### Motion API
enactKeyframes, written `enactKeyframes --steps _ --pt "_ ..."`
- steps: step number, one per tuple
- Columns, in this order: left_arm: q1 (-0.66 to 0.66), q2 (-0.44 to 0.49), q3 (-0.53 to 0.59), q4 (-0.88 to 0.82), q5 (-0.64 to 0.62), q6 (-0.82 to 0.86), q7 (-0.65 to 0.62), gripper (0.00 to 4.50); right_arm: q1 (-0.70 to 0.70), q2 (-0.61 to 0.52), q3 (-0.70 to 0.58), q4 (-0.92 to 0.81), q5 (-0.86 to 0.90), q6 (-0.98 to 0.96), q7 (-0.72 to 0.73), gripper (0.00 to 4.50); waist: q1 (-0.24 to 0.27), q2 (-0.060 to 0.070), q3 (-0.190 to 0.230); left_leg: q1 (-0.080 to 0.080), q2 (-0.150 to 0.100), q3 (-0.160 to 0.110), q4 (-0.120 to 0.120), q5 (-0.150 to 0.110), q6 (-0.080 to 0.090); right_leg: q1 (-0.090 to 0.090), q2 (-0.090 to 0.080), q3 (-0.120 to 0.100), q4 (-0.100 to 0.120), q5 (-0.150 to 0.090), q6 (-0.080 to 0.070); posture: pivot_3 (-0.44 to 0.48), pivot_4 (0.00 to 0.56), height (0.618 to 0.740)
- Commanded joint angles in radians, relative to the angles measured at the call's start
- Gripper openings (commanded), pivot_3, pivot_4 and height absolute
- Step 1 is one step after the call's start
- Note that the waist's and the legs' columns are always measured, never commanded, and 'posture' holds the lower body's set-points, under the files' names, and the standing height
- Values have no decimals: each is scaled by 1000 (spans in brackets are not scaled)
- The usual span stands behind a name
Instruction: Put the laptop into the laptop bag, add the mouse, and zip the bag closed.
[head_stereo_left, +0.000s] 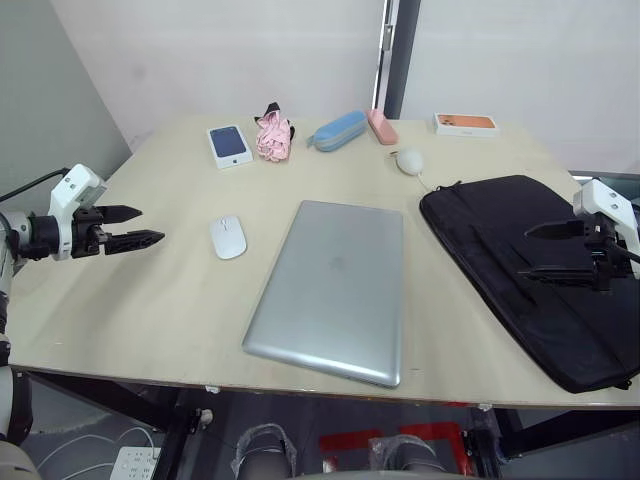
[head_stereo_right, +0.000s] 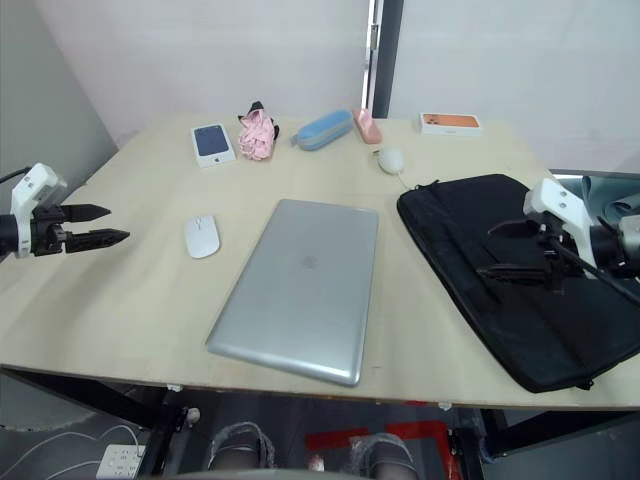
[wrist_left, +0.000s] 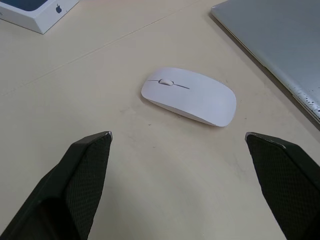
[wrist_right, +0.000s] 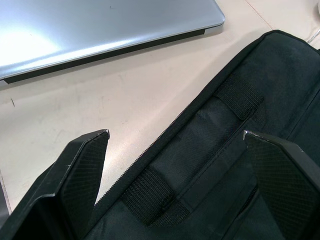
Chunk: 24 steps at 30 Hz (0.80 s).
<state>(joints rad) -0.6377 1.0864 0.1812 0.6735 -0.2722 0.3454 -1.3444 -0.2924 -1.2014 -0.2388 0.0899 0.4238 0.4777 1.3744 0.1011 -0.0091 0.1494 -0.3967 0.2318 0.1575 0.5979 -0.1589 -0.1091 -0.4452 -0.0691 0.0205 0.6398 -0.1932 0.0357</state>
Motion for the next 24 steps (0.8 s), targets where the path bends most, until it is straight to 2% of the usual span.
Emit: enactKeyframes --steps 1,24 --pt "-4 38 14 -10 -3 15 -12 4470 1 -24 -38 -4 5 -15 11 4500 0 0 0 0 0 0 0 0 0 0 0 0 0 0 0 0 150 740" --pt "2 28 16 -15 -2 5 -3 4470 9 -38 -37 26 -1 -51 31 4500 0 0 0 0 0 0 0 0 0 0 0 0 0 0 0 0 150 740"
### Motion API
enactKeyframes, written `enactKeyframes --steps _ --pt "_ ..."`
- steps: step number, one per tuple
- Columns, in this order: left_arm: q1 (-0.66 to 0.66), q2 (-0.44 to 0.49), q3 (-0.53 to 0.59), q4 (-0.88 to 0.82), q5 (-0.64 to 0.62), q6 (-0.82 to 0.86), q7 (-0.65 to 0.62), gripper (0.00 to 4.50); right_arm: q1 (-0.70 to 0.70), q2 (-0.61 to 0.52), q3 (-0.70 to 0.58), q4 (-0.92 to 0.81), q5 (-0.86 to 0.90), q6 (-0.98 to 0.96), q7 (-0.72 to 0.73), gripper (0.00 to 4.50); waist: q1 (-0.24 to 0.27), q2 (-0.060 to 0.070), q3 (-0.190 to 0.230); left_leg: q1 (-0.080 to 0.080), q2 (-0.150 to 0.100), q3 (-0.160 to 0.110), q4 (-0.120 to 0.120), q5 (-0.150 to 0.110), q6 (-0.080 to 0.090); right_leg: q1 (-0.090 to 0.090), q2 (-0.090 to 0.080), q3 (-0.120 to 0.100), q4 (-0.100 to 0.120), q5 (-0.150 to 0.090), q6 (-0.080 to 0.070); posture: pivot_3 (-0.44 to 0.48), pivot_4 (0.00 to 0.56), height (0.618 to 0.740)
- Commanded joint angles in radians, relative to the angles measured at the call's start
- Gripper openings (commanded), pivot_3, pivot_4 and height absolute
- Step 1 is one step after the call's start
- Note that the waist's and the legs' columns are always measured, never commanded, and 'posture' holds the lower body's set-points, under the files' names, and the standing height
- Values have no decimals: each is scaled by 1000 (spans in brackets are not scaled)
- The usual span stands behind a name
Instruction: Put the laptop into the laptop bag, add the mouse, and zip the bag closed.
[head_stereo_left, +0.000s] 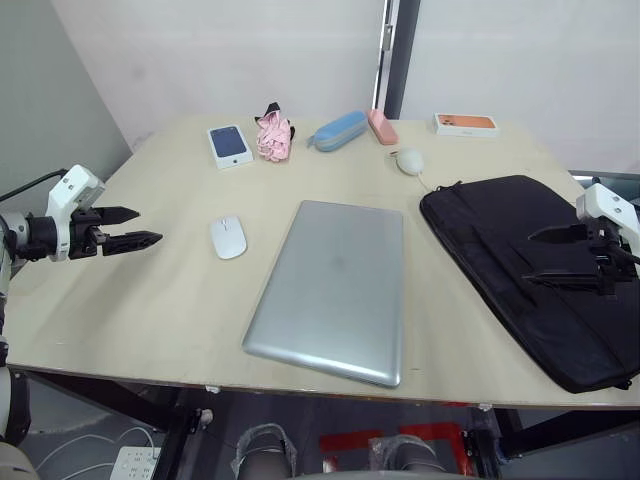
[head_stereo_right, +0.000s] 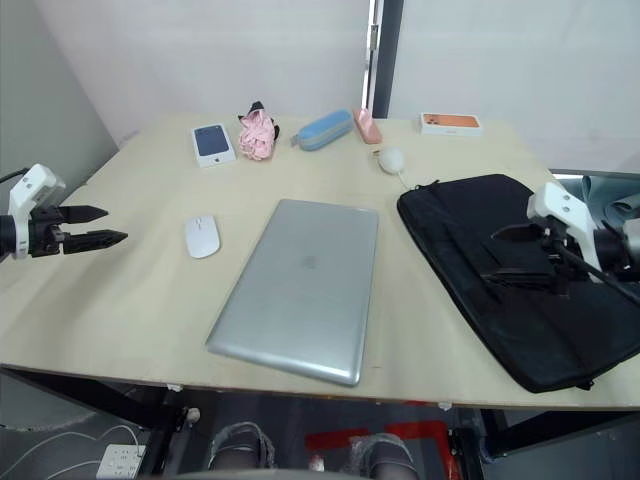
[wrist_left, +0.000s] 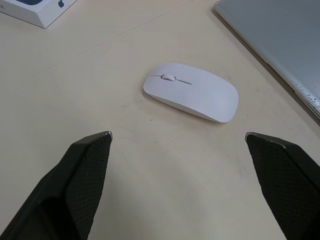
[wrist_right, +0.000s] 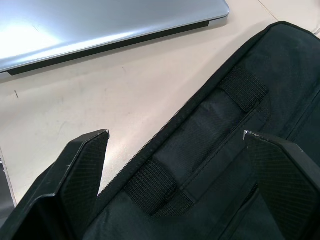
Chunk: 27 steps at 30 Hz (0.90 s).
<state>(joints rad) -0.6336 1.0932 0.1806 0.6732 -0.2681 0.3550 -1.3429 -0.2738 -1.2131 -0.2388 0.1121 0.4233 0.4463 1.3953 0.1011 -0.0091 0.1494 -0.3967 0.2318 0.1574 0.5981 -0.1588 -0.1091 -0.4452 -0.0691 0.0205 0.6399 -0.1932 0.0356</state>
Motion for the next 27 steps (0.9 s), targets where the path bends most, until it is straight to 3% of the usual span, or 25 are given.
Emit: enactKeyframes --steps 1,27 --pt "-3 21 17 -16 -6 -4 -4 4470 -10 -27 -36 7 -2 -23 11 4500 0 0 0 0 0 0 0 0 0 0 0 0 0 0 0 0 150 740" --pt "-16 27 20 6 -4 -17 -3 4470 -49 -20 -13 26 -23 -48 -3 4500 0 0 0 0 0 0 0 0 0 0 0 0 0 0 0 0 150 740"
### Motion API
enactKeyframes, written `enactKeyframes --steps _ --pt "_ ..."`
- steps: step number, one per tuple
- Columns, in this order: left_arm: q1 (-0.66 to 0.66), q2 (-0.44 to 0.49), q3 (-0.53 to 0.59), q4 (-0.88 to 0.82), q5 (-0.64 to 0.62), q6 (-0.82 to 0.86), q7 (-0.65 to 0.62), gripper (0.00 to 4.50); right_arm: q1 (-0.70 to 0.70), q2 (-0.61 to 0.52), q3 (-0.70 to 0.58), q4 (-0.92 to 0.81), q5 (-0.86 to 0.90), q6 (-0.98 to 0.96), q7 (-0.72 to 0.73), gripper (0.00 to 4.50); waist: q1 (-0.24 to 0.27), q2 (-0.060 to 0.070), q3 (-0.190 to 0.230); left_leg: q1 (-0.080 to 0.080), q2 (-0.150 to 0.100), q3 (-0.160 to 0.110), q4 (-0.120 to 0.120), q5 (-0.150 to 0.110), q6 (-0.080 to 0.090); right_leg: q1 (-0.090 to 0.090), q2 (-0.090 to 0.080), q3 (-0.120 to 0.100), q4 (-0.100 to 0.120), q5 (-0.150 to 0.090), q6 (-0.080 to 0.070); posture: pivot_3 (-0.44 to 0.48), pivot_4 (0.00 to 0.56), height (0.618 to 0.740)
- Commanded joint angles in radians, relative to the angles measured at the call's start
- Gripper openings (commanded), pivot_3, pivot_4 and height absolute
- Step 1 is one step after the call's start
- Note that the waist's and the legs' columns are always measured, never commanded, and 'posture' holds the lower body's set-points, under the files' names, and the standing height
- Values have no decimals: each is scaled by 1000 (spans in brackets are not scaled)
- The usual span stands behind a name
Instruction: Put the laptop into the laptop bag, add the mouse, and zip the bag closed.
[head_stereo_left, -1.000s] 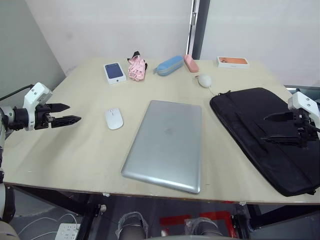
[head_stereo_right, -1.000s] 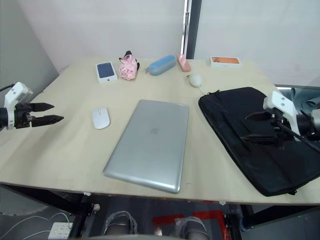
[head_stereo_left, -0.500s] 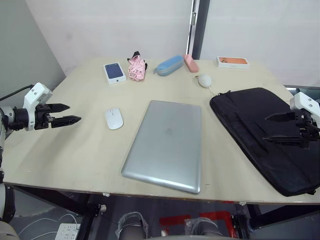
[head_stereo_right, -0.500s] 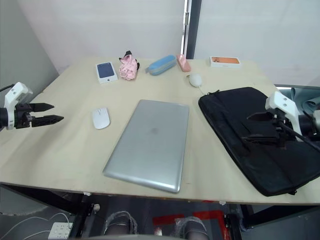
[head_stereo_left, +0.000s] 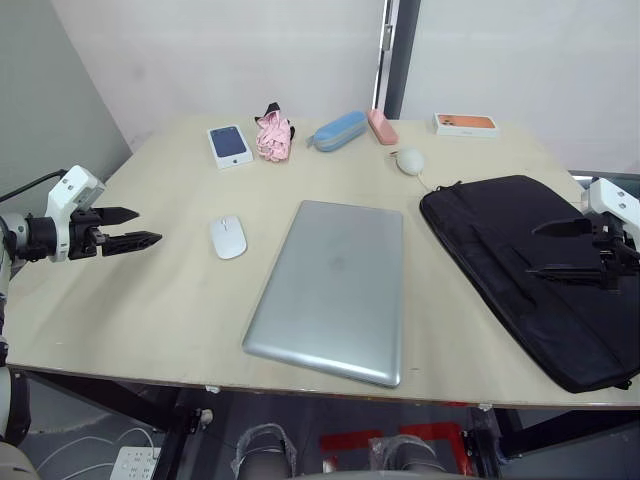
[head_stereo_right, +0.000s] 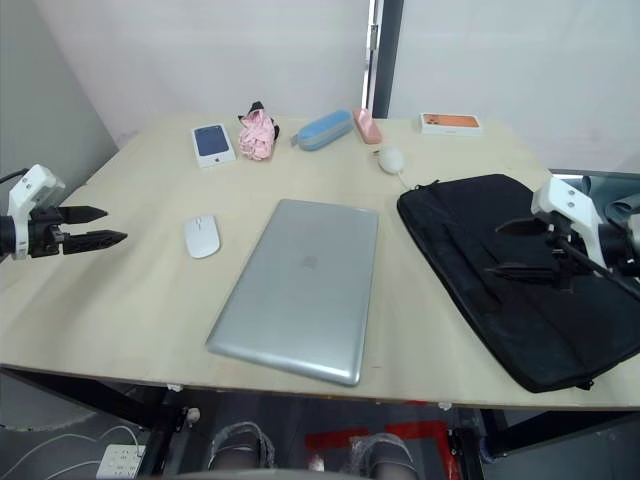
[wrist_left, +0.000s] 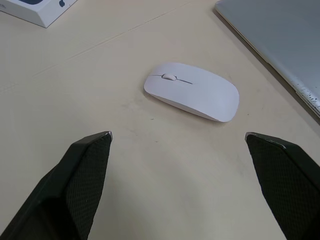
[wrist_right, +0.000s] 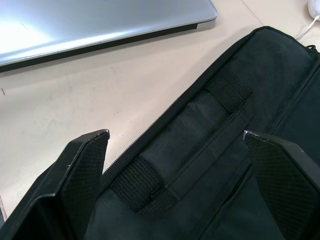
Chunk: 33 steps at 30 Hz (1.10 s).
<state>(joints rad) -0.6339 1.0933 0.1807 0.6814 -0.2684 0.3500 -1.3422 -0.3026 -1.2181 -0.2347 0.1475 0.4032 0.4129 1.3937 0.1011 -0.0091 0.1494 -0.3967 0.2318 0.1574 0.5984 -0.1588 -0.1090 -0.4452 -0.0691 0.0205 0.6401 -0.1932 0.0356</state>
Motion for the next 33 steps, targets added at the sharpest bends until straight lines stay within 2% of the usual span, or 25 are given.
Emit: enactKeyframes --steps 1,5,13,19,22,26,27,31,33 --pt "-15 28 20 -5 -5 -10 -6 4470 -21 -13 -16 -10 -4 -17 -4 4500 0 0 0 0 0 0 0 0 0 0 0 0 0 0 0 0 150 740" --pt "-6 24 25 -34 -19 15 -12 4470 -24 1 -7 -30 -10 -22 -23 4500 0 0 0 0 0 0 0 0 0 0 0 0 0 0 0 0 150 740" --pt "44 -3 50 -153 -114 197 -18 4470 -93 82 44 -84 -61 -68 -144 4500 -6 0 0 0 0 0 0 0 0 0 0 0 1 0 0 0 150 740" --pt "105 -27 45 -329 -246 469 -18 4500 -101 128 104 -190 -80 -43 -187 2699 -3 0 0 0 0 0 0 0 0 0 0 0 1 0 0 0 150 740" --pt "131 -27 47 -374 -268 518 -5 4500 -99 134 113 -215 -81 -29 -198 1601 -3 0 0 0 0 0 -1 0 0 0 0 0 0 0 -1 0 150 740" --pt "113 -113 12 -486 -422 888 69 4500 -93 221 201 -302 -101 -16 -253 234 -3 0 0 2 0 0 -1 0 0 2 0 0 1 0 -1 0 150 740" --pt "104 -132 15 -492 -438 934 91 4500 -92 231 213 -307 -112 -20 -260 29 -3 0 0 5 -1 0 -1 0 0 4 0 0 1 -1 -1 0 150 740" --pt "28 -209 -18 -478 -471 1158 194 4500 -68 263 275 -330 -159 -43 -275 29 -4 0 0 7 -1 0 0 0 -1 5 0 1 3 -1 -1 0 150 740" --pt "13 -234 -32 -473 -484 1211 216 4500 -61 269 299 -331 -178 -50 -279 29 -5 0 0 7 -1 0 0 0 -1 6 0 1 3 -1 -1 0 150 740"
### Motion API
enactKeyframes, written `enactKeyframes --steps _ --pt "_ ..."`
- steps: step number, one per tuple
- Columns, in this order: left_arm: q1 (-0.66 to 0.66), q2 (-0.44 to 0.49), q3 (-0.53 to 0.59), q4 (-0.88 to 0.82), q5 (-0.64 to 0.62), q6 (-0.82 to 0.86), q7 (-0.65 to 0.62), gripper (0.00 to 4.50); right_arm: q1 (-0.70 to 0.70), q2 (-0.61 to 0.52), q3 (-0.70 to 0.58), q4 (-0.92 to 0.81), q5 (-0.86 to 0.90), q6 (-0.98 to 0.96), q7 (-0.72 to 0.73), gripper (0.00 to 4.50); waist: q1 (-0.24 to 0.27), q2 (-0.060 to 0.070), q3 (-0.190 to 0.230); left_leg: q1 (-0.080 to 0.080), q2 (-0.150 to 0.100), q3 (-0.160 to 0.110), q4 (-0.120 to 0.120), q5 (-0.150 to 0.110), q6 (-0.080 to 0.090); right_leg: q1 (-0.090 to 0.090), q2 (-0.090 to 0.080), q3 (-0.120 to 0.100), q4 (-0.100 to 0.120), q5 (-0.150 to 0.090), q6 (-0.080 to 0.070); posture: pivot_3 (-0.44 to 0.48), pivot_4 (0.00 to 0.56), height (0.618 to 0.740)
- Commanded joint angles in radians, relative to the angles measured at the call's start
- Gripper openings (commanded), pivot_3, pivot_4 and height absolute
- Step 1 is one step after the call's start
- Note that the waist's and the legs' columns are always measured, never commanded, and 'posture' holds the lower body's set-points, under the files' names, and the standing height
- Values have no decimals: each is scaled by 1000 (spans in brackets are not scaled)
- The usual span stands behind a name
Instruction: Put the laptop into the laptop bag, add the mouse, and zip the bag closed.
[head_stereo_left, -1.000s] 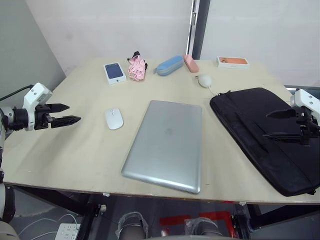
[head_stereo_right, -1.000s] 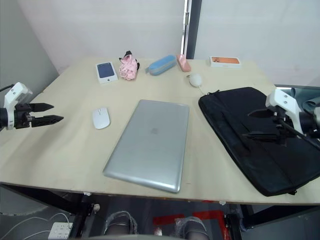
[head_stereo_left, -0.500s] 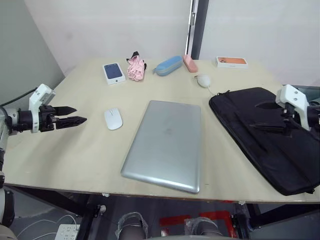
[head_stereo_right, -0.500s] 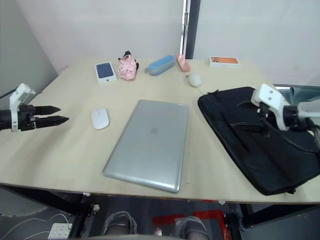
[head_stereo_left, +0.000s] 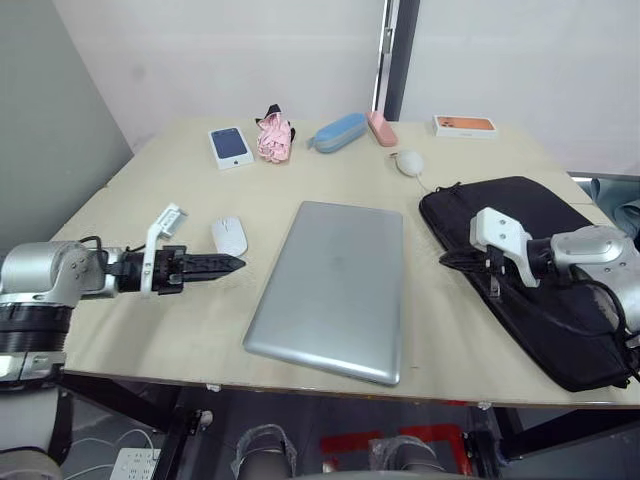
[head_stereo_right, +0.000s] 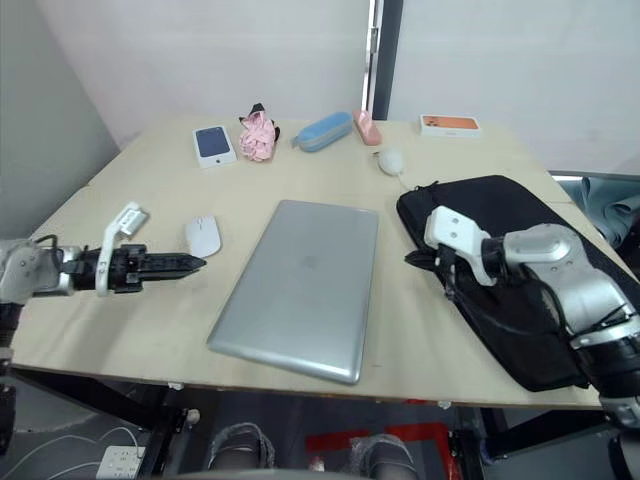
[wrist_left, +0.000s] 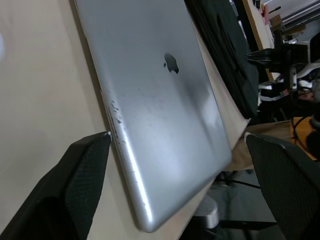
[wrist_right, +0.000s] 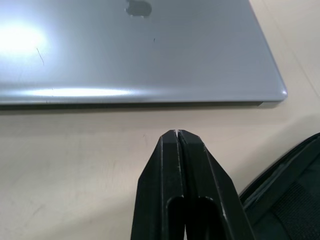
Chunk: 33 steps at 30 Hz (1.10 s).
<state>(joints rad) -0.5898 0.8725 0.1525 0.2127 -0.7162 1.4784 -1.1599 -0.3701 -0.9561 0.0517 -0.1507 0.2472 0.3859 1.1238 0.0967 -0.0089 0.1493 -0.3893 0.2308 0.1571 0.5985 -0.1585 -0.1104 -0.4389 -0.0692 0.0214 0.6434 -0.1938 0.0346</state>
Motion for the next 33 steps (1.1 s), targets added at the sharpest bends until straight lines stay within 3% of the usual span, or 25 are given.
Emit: enactKeyframes --steps 1,9,18,25,33 --pt "-35 -23 -3 3 -42 98 43 4500 8 10 23 -32 -35 -28 -14 29 -2 0 0 0 0 0 0 0 0 0 0 0 0 0 0 0 150 740" --pt "-92 -98 -93 177 12 18 81 4500 8 109 98 -38 -80 -22 -69 29 -5 0 0 0 0 0 -2 0 -1 0 1 0 -2 0 0 0 150 740" --pt "-146 -126 -209 253 63 -97 41 4500 2 165 157 -12 -139 -50 -86 29 -2 0 0 0 0 -1 -3 0 -1 0 1 -1 -3 0 0 0 150 740" --pt "-167 -200 -272 347 123 -195 12 4500 -8 231 199 24 -164 -62 -91 29 -4 0 -1 4 0 0 -4 0 -1 4 1 0 -4 0 0 0 150 740" --pt "-144 -263 -257 261 73 -120 -14 4500 -18 289 222 20 -183 -54 -85 29 -4 2 -1 7 -1 -1 -4 0 -2 6 0 0 -2 0 0 0 150 740"
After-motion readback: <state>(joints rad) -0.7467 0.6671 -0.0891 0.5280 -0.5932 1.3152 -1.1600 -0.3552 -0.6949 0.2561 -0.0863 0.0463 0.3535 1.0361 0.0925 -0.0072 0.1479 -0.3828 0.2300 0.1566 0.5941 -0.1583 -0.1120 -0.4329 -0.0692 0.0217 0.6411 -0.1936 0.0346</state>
